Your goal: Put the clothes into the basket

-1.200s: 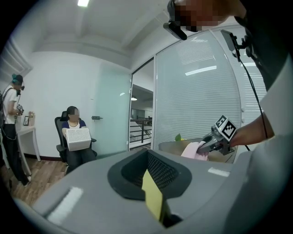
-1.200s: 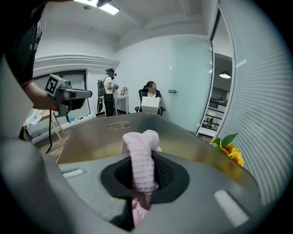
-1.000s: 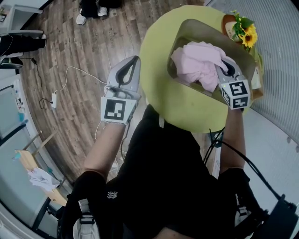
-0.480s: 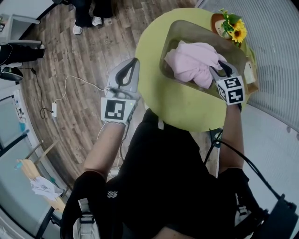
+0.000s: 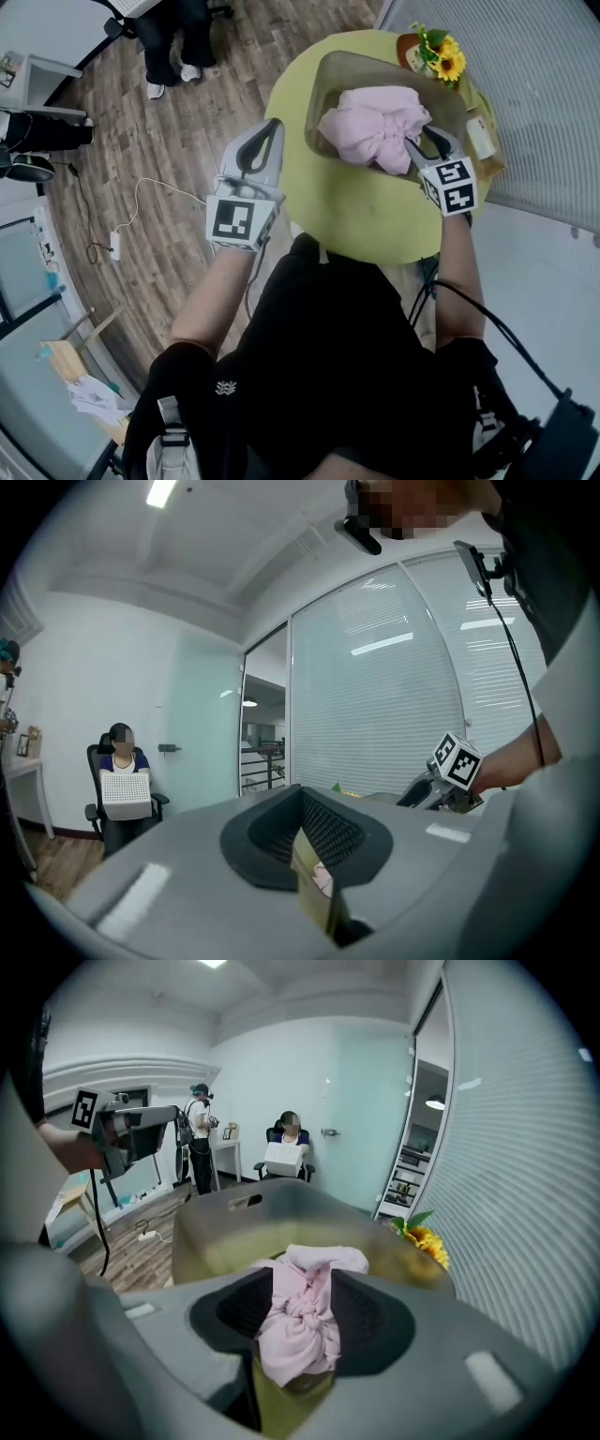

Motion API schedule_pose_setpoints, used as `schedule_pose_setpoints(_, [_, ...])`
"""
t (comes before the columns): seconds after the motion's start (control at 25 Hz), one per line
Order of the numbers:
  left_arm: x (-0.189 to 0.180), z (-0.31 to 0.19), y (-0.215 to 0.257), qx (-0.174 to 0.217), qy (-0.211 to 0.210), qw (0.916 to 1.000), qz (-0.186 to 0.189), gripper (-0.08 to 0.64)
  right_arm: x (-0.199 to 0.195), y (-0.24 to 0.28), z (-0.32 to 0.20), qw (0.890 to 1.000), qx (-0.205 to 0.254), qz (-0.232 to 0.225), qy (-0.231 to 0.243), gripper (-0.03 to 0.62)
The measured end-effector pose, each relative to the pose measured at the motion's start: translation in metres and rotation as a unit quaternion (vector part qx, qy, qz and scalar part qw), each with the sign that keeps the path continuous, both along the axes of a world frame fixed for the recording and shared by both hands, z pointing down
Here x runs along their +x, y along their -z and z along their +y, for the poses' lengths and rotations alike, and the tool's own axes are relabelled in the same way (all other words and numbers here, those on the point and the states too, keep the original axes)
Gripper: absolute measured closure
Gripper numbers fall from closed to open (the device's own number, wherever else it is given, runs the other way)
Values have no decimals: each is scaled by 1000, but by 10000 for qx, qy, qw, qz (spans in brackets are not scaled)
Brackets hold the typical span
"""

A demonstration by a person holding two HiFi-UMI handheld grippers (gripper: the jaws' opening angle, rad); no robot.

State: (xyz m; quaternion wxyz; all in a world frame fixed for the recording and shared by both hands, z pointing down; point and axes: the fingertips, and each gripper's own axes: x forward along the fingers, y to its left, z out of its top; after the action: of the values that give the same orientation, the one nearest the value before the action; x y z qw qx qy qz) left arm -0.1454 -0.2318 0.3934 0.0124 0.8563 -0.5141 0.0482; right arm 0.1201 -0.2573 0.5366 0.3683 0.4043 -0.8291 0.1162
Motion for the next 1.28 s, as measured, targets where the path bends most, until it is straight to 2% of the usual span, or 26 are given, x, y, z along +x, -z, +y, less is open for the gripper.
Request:
schedule_pose_setpoints(0.12, [10, 4, 15, 53, -78, 9999, 49, 555, -1, 26, 6, 9982, 485, -346, -95, 402])
schedule_pose_setpoints(0.28, [22, 17, 27, 154, -188, 9997, 44, 555, 1, 63, 18, 9894, 1234, -722, -249, 402])
schedule_pose_setpoints(0.44, [26, 22, 41, 284, -227, 9993, 53, 555, 10, 95, 33, 9785, 1638, -1191, -399, 402])
schedule_pose_setpoints(0.6, [33, 22, 53, 252, -275, 9991, 224, 555, 17, 115, 49, 9750, 1837, -1208, -308, 404])
schedule_pose_setpoints(0.76, [44, 30, 57, 334, -338, 9987, 194, 555, 28, 131, 64, 9678, 1989, -1486, -414, 427])
schedule_pose_setpoints(0.88, [49, 31, 59, 401, -303, 9987, 128, 555, 29, 134, 74, 9669, 2110, -1395, -327, 457])
schedule_pose_setpoints(1.0, [51, 32, 57, 427, -301, 9986, 96, 555, 32, 136, 83, 9611, 2212, -1607, -407, 503])
schedule_pose_setpoints(1.16, [54, 37, 50, 399, -308, 9987, -15, 555, 32, 134, 97, 9558, 2347, -1695, -508, 519])
schedule_pose_setpoints(1.28, [53, 38, 42, 393, -265, 9989, -66, 555, 30, 131, 107, 9523, 2366, -1854, -522, 574])
